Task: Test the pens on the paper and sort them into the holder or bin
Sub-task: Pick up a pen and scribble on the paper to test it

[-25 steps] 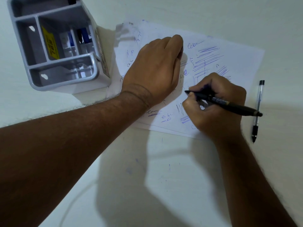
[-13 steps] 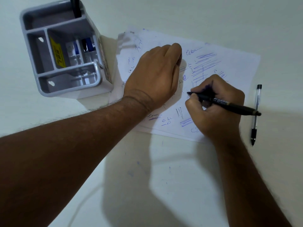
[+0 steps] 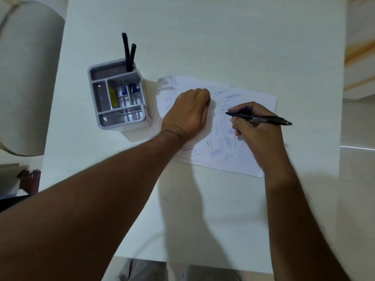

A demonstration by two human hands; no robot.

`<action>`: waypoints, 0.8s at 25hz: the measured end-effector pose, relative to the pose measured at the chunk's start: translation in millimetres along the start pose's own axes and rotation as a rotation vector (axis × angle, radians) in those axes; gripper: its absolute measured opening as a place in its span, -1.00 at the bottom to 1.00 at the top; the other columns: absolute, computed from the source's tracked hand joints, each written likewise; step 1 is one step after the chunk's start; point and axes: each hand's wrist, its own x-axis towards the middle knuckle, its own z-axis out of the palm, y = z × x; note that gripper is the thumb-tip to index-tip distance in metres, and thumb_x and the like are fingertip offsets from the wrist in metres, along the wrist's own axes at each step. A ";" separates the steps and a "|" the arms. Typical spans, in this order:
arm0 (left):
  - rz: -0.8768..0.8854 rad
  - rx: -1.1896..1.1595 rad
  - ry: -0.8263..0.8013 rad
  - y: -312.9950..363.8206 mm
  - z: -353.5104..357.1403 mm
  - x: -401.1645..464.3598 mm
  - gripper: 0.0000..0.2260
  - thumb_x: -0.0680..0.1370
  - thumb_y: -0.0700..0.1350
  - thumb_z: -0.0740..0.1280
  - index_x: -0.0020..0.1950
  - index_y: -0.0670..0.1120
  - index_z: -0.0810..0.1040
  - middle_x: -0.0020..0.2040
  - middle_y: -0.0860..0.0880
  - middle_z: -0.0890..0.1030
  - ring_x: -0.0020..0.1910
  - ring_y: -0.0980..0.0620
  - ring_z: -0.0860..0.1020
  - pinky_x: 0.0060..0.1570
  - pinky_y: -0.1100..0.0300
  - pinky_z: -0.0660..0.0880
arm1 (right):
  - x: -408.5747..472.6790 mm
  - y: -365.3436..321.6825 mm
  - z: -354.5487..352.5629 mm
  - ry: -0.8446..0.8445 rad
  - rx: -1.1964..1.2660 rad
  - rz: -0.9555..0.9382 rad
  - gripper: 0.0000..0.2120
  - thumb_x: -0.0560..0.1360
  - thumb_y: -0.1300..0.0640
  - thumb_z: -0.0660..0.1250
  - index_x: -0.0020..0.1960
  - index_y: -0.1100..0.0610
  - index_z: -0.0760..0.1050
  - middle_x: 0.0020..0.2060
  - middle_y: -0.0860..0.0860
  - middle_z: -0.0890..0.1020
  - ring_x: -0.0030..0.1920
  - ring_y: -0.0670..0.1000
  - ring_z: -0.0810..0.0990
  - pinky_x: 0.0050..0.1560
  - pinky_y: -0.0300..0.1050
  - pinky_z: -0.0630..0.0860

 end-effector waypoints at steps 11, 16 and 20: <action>-0.142 -0.177 -0.125 6.1 -23.6 10.1 -0.81 0.48 -0.19 0.13 -0.04 -0.14 0.53 -0.14 0.01 0.59 -0.10 -0.06 0.51 -0.06 0.01 0.47 | -48.8 6.5 -135.8 0.185 0.160 0.102 -0.80 0.71 0.22 0.33 0.29 0.22 0.61 0.00 0.12 0.77 0.07 0.16 0.78 0.15 0.00 0.71; -0.237 0.028 -0.235 17.8 -24.4 21.7 -0.83 0.59 -0.28 0.13 -0.04 -0.11 0.50 -0.06 -0.05 0.60 -0.02 -0.14 0.51 -0.04 0.03 0.43 | -70.4 17.5 -198.1 0.274 0.182 0.147 -0.38 0.68 0.26 0.36 0.65 0.00 0.21 -0.12 0.09 0.75 -0.26 0.11 0.76 -0.22 -0.11 0.69; -0.316 0.214 -0.344 36.2 -20.7 38.8 -0.81 0.64 -0.25 0.05 -0.02 -0.16 0.44 -0.08 -0.15 0.56 -0.02 -0.24 0.52 -0.07 -0.04 0.45 | -83.2 21.1 -236.6 0.235 0.328 0.190 0.05 0.48 0.16 0.52 0.69 -0.31 -0.06 0.04 0.09 0.64 -0.19 0.24 0.79 -0.05 0.09 0.75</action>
